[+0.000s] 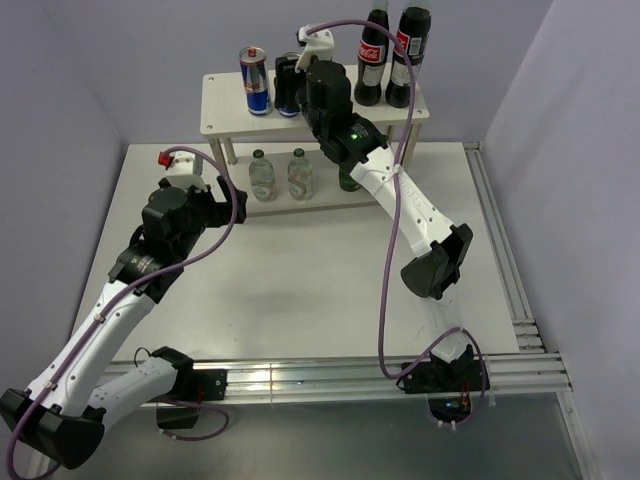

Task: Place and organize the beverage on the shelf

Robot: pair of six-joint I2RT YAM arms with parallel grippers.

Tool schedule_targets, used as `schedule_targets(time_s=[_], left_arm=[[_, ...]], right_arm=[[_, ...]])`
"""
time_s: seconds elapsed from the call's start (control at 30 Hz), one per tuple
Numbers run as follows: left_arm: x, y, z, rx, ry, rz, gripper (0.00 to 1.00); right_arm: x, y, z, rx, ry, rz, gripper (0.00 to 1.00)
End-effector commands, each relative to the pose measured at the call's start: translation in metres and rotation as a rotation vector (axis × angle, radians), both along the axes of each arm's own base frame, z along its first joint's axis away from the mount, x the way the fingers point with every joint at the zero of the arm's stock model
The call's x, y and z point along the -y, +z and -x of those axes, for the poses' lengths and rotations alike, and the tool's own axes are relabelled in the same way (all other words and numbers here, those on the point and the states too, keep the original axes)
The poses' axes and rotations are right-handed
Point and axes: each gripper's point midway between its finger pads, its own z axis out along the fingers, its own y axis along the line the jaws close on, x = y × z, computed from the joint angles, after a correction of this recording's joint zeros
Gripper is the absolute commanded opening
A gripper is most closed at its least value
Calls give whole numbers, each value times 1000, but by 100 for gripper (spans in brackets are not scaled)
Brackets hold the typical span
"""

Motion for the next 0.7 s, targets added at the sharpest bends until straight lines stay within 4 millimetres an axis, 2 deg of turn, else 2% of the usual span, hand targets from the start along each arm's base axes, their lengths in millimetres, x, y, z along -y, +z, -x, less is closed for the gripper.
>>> schedule_targets(time_s=[0.0,0.2,0.23,0.3,0.63,0.67], left_arm=[[4,12,5,33,-17,39,99],[3,13,5,35,-15,39,99],[3,13,5,35,-16,38,99],[3,12,5,34,-16,37,99],[3,14,6,40,-13,39,99],[3,14,6,40,-11,38,99]], right_arm=[[1,24,1,62,-5,-63,64],[3,21,1,54,-14,-61,66],[3,21,2,54,-14,-62,70],[3,19,2,48,-14,-62,72],[9,18,6,39,-30,-76,73],[9,12,6,30,-33,-71,73]])
